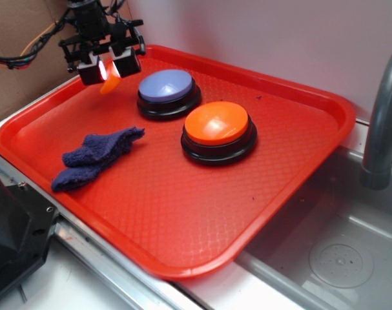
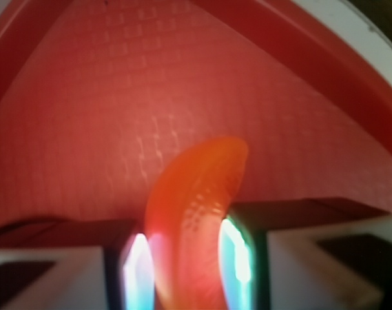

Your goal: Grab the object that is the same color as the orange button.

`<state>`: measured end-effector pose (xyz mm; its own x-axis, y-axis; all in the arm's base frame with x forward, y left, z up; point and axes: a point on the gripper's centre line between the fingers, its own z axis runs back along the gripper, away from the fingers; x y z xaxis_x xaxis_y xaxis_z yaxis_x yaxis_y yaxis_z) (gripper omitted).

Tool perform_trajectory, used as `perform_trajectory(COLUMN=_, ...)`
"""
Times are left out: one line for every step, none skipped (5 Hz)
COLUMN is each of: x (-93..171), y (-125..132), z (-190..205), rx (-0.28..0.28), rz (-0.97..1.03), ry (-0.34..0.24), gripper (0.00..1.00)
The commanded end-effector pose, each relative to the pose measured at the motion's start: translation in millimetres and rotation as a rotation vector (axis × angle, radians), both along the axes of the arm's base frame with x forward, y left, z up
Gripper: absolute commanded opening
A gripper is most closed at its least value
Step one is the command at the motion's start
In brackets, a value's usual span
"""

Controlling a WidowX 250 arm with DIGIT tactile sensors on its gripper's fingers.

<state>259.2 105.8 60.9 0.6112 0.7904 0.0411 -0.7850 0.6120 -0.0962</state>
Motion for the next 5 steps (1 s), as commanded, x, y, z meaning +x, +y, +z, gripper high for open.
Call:
perform_trajectory(x=-30, y=-41, z=61, rx=-0.004, rz=-0.266, ry=-0.082, gripper=0.00)
perform_trajectory(x=-50, y=-63, z=70, rx=-0.029, rz=-0.436, ry=-0.066, gripper=0.00)
perform_trajectory(x=-69, y=-77, z=75, rx=-0.029, rz=-0.551, ry=-0.053, gripper=0.00)
perform_trajectory(x=-89, y=-95, z=80, rx=-0.049, rz=-0.730, ry=-0.053, gripper=0.00)
perform_trajectory(x=-95, y=-102, z=81, rx=-0.022, rz=-0.765, ry=-0.017, gripper=0.00)
